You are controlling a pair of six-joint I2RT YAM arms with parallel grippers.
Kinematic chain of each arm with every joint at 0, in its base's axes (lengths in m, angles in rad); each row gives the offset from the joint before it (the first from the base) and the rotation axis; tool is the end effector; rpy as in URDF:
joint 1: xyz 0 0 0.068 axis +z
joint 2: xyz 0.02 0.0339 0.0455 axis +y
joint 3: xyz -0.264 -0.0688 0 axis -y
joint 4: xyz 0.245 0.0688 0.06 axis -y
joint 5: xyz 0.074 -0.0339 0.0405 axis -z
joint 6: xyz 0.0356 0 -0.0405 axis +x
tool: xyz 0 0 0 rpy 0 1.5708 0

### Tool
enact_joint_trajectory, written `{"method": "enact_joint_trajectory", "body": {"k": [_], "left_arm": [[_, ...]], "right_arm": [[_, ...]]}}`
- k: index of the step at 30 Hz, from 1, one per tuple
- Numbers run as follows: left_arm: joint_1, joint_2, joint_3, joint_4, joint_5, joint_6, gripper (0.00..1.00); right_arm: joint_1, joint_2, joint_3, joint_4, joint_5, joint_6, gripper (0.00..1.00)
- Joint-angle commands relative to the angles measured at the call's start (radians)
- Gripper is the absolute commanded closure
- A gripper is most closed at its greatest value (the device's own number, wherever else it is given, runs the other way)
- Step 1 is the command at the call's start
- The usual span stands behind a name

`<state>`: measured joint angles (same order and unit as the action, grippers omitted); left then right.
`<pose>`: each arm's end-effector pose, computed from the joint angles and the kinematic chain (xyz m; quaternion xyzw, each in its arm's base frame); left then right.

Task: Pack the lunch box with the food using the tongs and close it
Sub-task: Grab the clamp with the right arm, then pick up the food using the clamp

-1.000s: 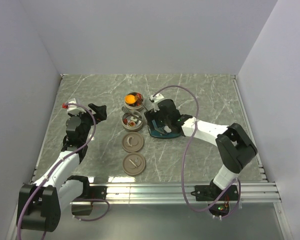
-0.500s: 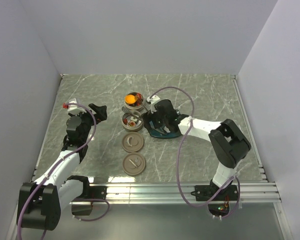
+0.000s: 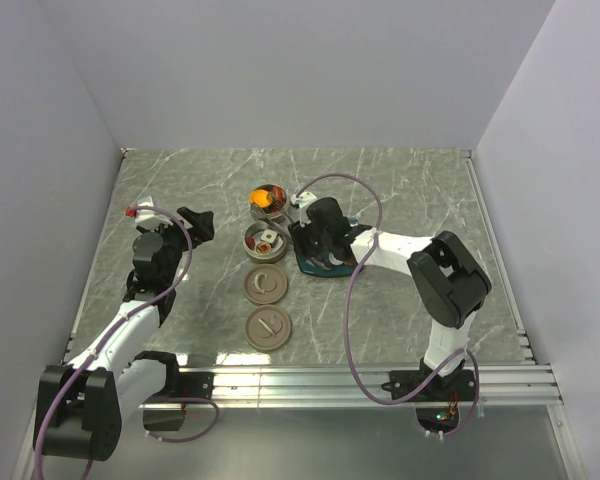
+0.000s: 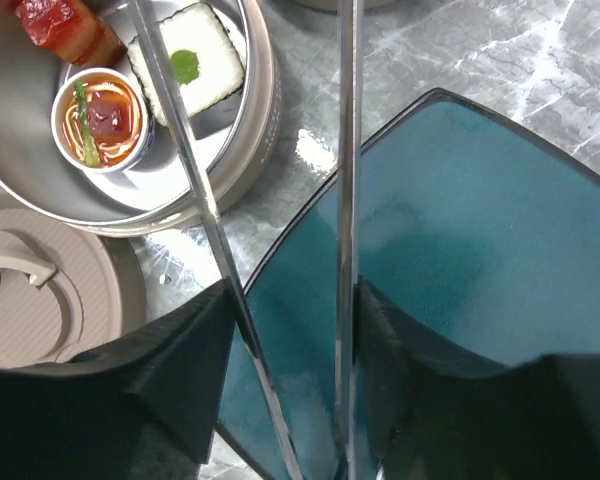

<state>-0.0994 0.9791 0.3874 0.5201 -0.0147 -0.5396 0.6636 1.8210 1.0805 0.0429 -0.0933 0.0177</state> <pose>0.2179 -0.0212 0.2379 -0.1647 0.7132 -0.2089 0.6485 0.3056 0.2432 0.1780 -0.3060 0.8522 0.1810 0.3840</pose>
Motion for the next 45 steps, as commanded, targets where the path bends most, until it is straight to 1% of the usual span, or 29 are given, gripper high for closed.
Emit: {"method": "enact_joint_trajectory", "body": {"k": [1, 6, 7, 13, 19, 24, 29, 35, 40, 45], "left_arm": [[0.004, -0.023, 0.016, 0.047, 0.018, -0.005, 0.01], [0.004, -0.025, 0.016, 0.047, 0.018, -0.005, 0.01], [0.004, -0.025, 0.016, 0.046, 0.018, -0.005, 0.0], [0.004, -0.026, 0.016, 0.044, 0.018, -0.003, 0.0], [0.004, -0.034, 0.015, 0.041, 0.018, -0.002, 0.0], [0.004, -0.043, 0.013, 0.038, 0.018, -0.002, 0.0], [0.004, -0.049, 0.014, 0.032, 0.016, 0.0, 0.01], [0.004, -0.056, 0.016, 0.024, 0.018, 0.001, 0.01], [0.006, -0.051, 0.019, 0.021, 0.018, 0.001, 0.01], [0.006, -0.048, 0.021, 0.024, 0.018, 0.001, 0.01]], "right_arm": [[-0.01, 0.008, 0.048, -0.029, -0.003, -0.009, 0.46], [-0.009, 0.017, 0.076, -0.069, -0.003, -0.009, 0.55], [-0.009, 0.014, 0.076, -0.077, 0.0, -0.009, 0.56], [0.004, -0.106, 0.033, -0.087, 0.009, 0.011, 0.57], [0.036, -0.238, 0.007, -0.159, 0.092, 0.065, 0.57], [0.079, -0.376, -0.059, -0.207, 0.22, 0.149, 0.57], [0.143, -0.543, -0.119, -0.305, 0.36, 0.223, 0.57], [0.249, -0.661, -0.154, -0.501, 0.564, 0.376, 0.56], [0.31, -0.689, -0.194, -0.676, 0.647, 0.534, 0.55], [0.343, -0.73, -0.241, -0.759, 0.675, 0.639, 0.54]]}}
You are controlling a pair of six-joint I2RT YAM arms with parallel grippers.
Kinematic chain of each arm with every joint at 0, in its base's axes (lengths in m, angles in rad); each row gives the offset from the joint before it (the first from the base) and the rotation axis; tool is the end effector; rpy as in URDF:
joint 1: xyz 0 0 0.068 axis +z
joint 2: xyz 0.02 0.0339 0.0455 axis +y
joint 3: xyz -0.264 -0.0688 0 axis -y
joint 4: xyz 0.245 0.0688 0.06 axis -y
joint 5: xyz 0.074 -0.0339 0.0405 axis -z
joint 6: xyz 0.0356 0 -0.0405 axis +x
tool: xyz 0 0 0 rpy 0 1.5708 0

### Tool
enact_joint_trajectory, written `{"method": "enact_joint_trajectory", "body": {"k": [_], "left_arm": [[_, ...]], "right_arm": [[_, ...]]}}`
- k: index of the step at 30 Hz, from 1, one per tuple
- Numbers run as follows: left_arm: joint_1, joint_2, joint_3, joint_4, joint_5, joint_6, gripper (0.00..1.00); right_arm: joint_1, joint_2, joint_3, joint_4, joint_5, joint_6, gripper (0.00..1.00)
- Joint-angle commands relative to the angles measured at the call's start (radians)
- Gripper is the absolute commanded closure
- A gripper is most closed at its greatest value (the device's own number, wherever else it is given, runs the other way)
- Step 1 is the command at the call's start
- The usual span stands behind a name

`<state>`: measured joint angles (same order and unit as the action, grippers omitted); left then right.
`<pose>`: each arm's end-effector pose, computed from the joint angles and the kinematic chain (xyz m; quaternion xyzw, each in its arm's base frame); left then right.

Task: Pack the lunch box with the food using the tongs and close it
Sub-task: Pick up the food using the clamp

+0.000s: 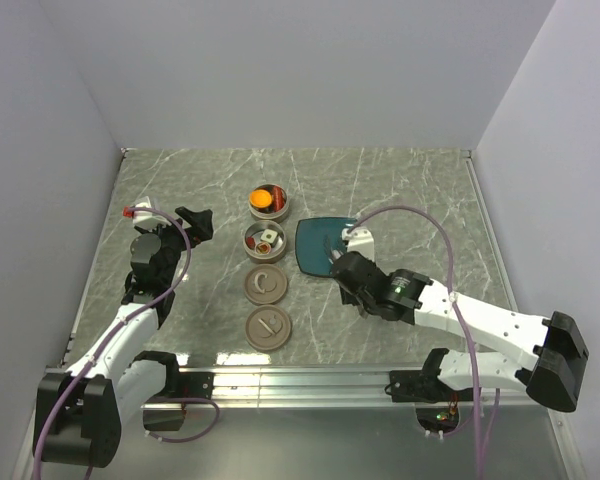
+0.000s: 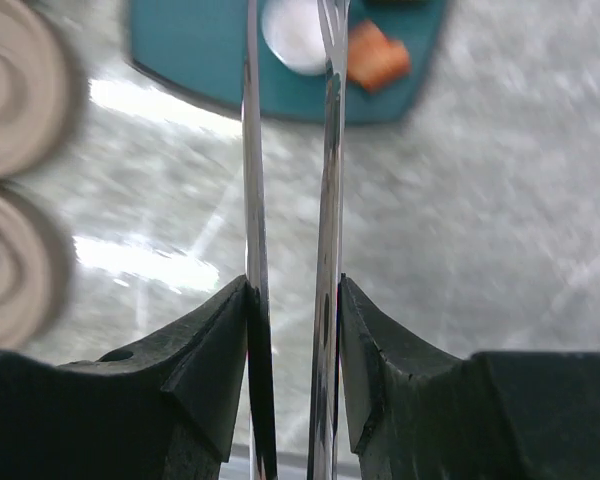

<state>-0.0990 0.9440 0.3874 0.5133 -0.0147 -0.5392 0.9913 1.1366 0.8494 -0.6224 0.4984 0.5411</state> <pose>0.2134 -0.0207 0.2441 -0.1626 0.7037 -0.2119 0.6584 0.1377 0.1794 0.2581 -0.1266 0.9114 0.0500 0.3884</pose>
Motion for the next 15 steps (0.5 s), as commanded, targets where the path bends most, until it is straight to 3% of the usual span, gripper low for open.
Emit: {"method": "enact_joint_trajectory", "body": {"k": [1, 15], "left_arm": [[0.005, -0.011, 0.021, 0.031, 0.018, 0.001, 0.01], [0.005, -0.004, 0.024, 0.034, 0.018, -0.001, 0.0]], "right_arm": [[0.018, -0.058, -0.022, -0.102, 0.088, 0.125, 0.54], [0.053, -0.048, -0.044, -0.068, 0.046, 0.125, 0.54]]}}
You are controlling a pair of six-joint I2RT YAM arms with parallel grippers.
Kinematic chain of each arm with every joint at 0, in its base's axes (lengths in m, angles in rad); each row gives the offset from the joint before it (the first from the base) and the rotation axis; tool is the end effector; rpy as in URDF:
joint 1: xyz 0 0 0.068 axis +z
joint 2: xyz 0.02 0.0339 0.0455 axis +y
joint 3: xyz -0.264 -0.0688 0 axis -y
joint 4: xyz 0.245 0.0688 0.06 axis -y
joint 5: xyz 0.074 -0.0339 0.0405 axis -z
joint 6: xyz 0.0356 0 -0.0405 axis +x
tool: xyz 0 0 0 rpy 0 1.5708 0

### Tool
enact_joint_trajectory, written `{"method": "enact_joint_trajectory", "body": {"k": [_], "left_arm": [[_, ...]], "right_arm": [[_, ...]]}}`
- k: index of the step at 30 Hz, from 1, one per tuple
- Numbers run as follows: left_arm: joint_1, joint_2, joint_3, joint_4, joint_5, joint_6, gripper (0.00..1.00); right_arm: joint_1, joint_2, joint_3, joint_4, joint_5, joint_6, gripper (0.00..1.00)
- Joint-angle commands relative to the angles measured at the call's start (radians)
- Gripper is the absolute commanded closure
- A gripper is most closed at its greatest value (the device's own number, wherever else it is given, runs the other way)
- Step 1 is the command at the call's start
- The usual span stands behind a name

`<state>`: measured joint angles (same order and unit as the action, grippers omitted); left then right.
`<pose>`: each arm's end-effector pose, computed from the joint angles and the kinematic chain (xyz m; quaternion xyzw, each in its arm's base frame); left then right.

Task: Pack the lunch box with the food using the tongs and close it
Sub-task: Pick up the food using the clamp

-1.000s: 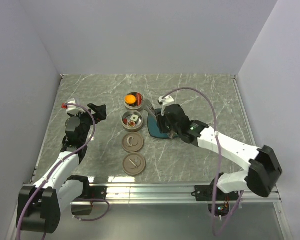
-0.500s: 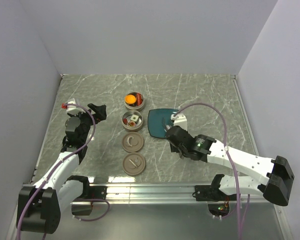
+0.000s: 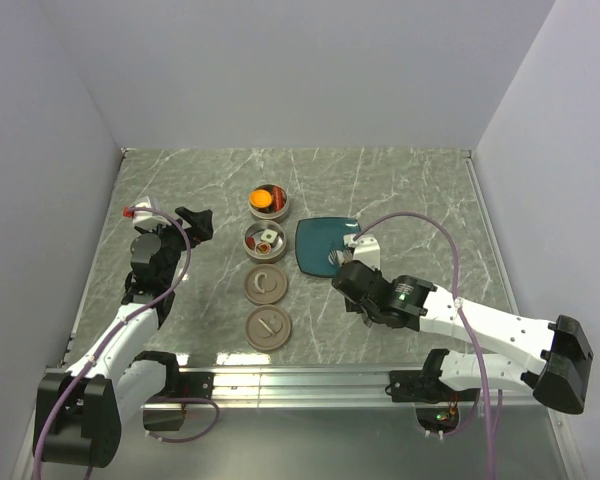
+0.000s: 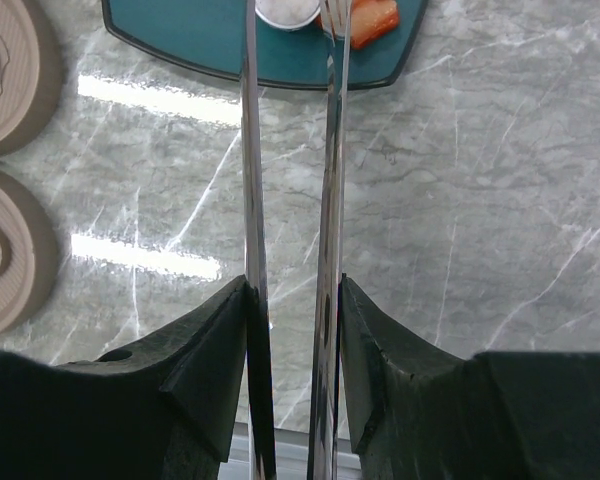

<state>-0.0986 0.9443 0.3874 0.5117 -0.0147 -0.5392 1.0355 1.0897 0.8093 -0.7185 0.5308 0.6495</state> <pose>0.2134 -0.0206 0.2438 -0.1629 0.7043 -0.2116 0.6578 0.1209 0.1685 0.2493 -0.1050 0.9228 0.0356 0.3690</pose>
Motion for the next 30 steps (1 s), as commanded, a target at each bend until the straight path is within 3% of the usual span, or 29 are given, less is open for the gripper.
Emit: {"method": "enact_joint_trajectory", "body": {"k": [1, 16, 30], "left_arm": [[0.005, -0.004, 0.024, 0.036, 0.018, -0.001, 0.01], [0.005, -0.012, 0.022, 0.031, 0.018, -0.002, 0.01], [0.005, -0.016, 0.019, 0.03, 0.018, -0.002, 0.01]], "right_arm": [[0.011, 0.006, -0.005, 0.031, 0.003, 0.015, 0.54], [0.034, 0.045, 0.028, -0.061, 0.07, 0.07, 0.53], [0.054, 0.15, 0.06, -0.009, 0.011, 0.016, 0.53]]}}
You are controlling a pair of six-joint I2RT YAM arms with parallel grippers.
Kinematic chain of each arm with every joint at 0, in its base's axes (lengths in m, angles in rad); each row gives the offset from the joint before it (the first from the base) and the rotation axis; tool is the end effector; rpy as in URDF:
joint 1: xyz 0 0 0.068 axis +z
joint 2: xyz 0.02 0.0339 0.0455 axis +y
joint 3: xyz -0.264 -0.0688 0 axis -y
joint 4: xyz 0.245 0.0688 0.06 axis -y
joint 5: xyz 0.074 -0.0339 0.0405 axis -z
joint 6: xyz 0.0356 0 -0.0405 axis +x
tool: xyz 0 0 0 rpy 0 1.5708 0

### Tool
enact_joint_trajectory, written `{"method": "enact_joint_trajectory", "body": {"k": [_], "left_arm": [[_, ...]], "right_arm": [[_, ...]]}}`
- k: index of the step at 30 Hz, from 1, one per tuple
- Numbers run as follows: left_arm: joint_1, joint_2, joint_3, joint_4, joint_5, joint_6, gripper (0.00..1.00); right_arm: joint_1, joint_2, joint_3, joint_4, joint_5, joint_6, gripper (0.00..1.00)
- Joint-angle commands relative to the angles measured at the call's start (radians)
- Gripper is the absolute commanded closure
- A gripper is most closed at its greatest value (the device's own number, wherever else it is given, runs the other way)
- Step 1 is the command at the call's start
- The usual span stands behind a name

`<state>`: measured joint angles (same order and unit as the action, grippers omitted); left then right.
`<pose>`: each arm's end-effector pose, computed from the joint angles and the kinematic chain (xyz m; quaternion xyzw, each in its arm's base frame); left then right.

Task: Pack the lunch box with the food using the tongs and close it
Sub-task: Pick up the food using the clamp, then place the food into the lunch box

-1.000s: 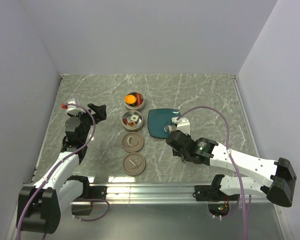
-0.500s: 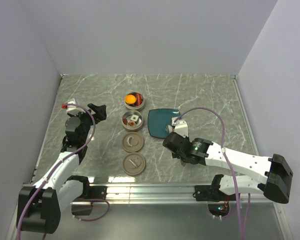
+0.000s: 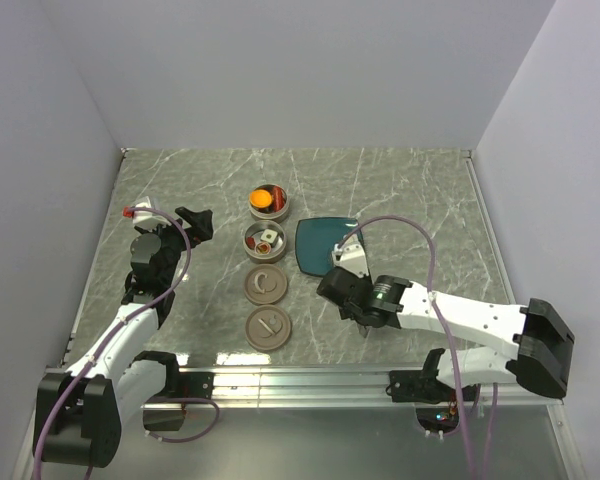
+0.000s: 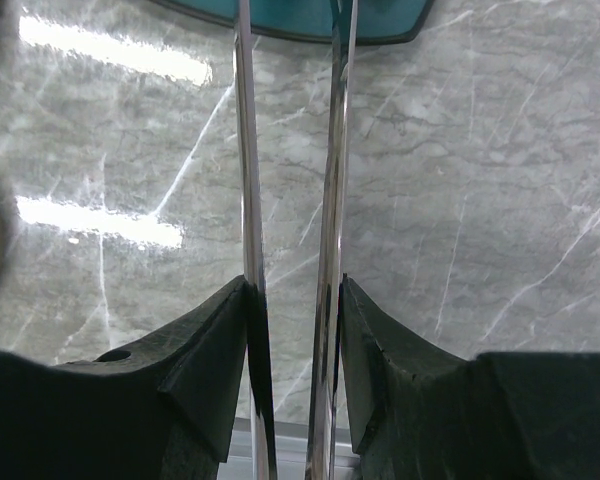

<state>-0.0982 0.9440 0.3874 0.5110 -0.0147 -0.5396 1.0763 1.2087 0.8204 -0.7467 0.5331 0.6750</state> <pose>0.2134 -0.0205 0.2438 -0.1632 0.7044 -0.2115 0.6576 0.1204 0.1852 0.2283 -0.1319 0.9343 -0.0046 0.3311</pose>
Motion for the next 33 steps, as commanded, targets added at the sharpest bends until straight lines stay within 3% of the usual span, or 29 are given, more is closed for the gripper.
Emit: {"method": "enact_joint_trajectory", "body": {"k": [1, 14, 33], "left_arm": [[0.005, -0.016, 0.019, 0.031, 0.016, -0.002, 0.01], [0.005, -0.027, 0.016, 0.029, 0.018, -0.003, 0.01], [0.005, -0.021, 0.018, 0.029, 0.018, -0.002, 0.01]], "right_arm": [[0.014, 0.038, 0.052, 0.02, 0.008, -0.014, 0.53], [0.014, 0.063, 0.101, 0.013, 0.024, -0.04, 0.62], [0.016, 0.107, 0.282, 0.127, 0.048, -0.228, 0.66]]}}
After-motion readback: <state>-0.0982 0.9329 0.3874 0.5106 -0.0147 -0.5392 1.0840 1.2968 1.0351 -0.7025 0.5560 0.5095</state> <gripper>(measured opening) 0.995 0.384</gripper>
